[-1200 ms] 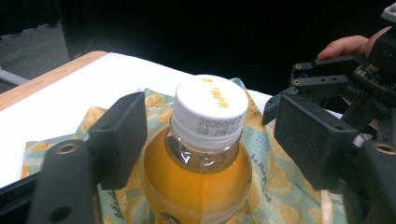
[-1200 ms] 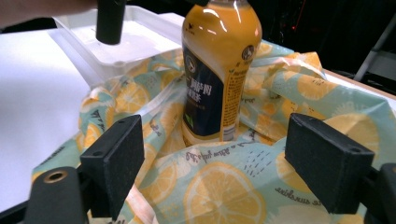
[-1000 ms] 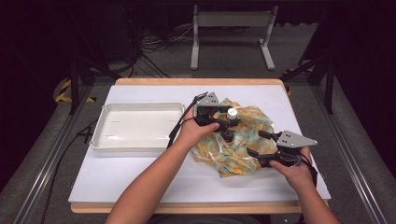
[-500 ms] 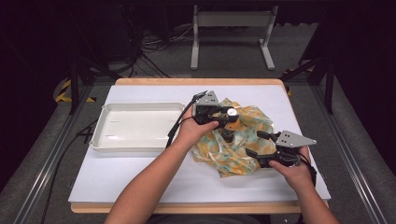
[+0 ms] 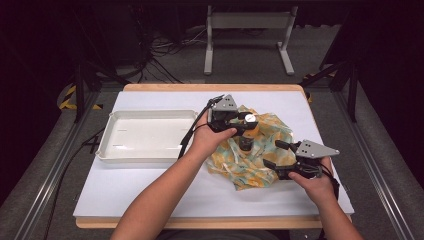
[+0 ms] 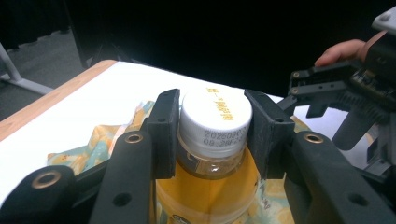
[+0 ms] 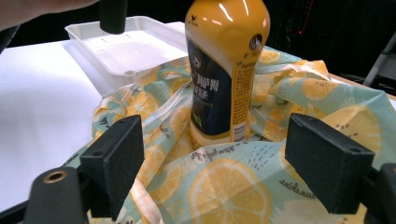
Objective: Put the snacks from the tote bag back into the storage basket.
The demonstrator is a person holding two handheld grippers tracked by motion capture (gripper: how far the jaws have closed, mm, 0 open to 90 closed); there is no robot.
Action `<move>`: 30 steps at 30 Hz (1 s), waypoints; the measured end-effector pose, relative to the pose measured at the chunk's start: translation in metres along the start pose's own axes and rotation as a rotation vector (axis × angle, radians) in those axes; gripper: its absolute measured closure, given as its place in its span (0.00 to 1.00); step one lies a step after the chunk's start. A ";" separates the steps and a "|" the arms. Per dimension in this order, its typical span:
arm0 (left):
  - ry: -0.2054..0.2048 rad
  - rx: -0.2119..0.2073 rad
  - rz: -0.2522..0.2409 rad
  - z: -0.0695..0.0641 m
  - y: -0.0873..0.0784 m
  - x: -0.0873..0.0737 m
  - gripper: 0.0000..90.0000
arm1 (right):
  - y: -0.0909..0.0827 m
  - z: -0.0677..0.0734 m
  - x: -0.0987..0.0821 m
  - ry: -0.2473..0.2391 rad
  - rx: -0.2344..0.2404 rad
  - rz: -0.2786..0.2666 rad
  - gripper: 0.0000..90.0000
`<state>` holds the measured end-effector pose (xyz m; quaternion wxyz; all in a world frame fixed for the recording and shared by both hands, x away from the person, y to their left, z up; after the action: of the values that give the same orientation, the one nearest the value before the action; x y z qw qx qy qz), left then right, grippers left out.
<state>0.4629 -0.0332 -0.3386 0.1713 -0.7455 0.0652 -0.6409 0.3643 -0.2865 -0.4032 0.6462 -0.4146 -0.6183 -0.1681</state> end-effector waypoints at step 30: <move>-0.004 0.015 -0.062 -0.018 -0.028 0.042 0.65 | 0.000 -0.001 -0.002 0.000 0.017 -0.001 0.23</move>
<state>0.4493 -0.0236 -0.2873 0.1569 -0.7472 0.0369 -0.6448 0.3651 -0.2878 -0.4048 0.6496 -0.4087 -0.6200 -0.1632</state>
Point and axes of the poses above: each handheld gripper's, and its own axes: y roughly forward along the jaws, x roughly out of its top, z roughly to its left, the point moved 1 cm from there along y, roughly forward along the jaws, and after that the axes turned 9 degrees about -x, right-handed, at the moved point
